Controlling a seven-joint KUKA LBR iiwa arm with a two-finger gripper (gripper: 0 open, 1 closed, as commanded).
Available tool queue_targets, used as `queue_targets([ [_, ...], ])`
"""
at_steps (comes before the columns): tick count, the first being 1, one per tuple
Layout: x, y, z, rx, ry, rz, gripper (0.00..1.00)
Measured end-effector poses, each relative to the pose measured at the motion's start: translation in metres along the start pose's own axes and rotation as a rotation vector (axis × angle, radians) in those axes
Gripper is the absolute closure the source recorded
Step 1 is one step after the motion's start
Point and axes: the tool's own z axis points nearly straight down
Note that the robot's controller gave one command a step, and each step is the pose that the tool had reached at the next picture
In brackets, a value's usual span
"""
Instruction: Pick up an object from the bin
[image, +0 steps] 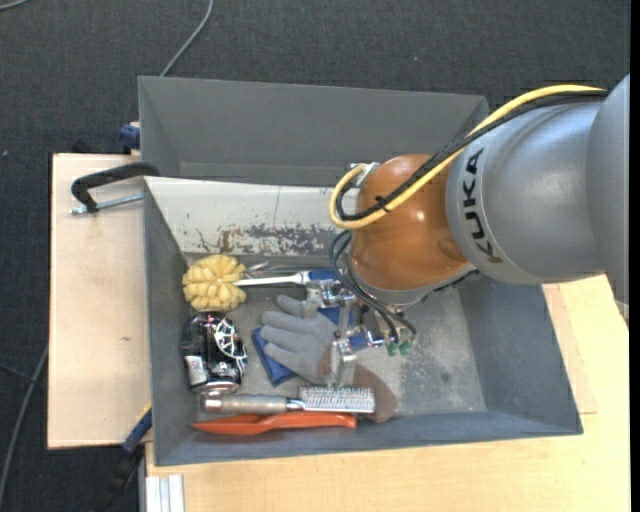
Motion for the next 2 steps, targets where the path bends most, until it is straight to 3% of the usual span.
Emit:
queue_targets([
  [1, 0.003, 0.013, 0.0, -0.001, -0.002, 0.099, 0.0],
  [2, 0.015, -0.026, 0.059, -0.005, -0.014, 0.06, 0.0],
])
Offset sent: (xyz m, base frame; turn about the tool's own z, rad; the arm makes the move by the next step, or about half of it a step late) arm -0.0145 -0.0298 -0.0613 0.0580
